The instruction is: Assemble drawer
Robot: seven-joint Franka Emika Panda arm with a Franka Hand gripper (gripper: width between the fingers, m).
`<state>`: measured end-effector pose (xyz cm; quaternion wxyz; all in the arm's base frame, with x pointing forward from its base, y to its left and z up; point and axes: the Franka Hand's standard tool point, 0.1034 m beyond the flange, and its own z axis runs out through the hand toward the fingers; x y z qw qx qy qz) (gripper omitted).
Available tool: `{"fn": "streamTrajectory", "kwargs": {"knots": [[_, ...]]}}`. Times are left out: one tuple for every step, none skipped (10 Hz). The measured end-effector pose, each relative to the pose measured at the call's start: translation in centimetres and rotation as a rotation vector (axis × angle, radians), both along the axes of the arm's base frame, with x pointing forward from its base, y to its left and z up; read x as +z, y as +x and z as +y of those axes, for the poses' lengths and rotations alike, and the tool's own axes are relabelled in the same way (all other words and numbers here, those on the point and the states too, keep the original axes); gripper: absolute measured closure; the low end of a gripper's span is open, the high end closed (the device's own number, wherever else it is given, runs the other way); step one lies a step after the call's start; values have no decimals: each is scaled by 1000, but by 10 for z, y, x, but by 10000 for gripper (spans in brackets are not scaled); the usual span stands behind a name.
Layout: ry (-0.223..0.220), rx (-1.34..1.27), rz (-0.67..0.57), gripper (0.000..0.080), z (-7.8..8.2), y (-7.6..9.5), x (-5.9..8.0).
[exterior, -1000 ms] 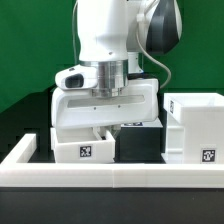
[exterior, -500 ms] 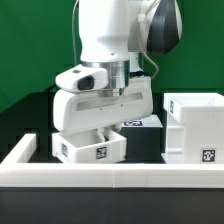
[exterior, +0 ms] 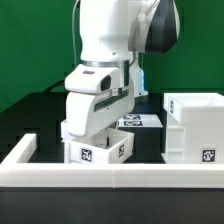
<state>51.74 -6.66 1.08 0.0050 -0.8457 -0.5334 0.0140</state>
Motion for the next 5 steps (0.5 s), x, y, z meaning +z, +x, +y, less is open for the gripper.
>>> {"fn": "streamTrajectory", "kwargs": {"knots": [[-6,108,-15,758,0,2,1],[-9,170,-14,758,4,2,2],[-14,272,-15,758,9,4,4],[-17,327,-14,758,11,4,4],[-22,381,-9,758,7,3,3]]}}
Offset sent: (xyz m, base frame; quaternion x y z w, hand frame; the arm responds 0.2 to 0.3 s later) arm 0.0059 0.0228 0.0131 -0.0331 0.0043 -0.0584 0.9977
